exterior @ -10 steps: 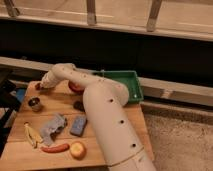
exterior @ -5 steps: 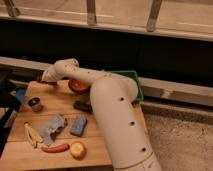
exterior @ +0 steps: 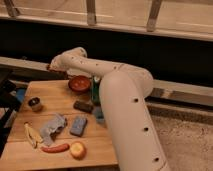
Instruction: Place grapes in tray
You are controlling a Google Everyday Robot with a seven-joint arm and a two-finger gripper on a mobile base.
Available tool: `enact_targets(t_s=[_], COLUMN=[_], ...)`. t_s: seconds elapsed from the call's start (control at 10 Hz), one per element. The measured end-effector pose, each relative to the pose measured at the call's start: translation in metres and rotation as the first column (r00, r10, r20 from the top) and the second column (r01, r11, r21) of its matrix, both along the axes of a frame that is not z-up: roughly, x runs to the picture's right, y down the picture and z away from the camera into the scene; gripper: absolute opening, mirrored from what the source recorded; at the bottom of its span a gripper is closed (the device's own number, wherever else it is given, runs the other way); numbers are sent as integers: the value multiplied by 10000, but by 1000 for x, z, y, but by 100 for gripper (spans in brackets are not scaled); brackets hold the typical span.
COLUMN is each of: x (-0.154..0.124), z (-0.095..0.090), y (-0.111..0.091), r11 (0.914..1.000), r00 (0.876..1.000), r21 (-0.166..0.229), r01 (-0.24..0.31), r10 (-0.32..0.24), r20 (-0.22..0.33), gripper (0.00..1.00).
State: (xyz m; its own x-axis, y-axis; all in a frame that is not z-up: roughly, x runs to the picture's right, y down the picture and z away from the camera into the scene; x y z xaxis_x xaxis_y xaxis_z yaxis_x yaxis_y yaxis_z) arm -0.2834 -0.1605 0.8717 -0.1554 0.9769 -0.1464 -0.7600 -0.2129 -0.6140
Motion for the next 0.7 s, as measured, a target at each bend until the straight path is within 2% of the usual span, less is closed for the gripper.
enact_targets(t_s=[0.2,0.3,0.5,0.7], x=[31,49,83,121], z=[-18,-24,-33,-38], y=[-30,-38,-40,-29], r11=[9986,9973,9951,9932], r00=[9980,9953,9862,9709], r21=[510,698,831,676], r01=[-142,-243,-530,-943], r10=[173,307,652,1068], r20=[-611,-924,-1520,-2145], gripper=[0,0,0,0])
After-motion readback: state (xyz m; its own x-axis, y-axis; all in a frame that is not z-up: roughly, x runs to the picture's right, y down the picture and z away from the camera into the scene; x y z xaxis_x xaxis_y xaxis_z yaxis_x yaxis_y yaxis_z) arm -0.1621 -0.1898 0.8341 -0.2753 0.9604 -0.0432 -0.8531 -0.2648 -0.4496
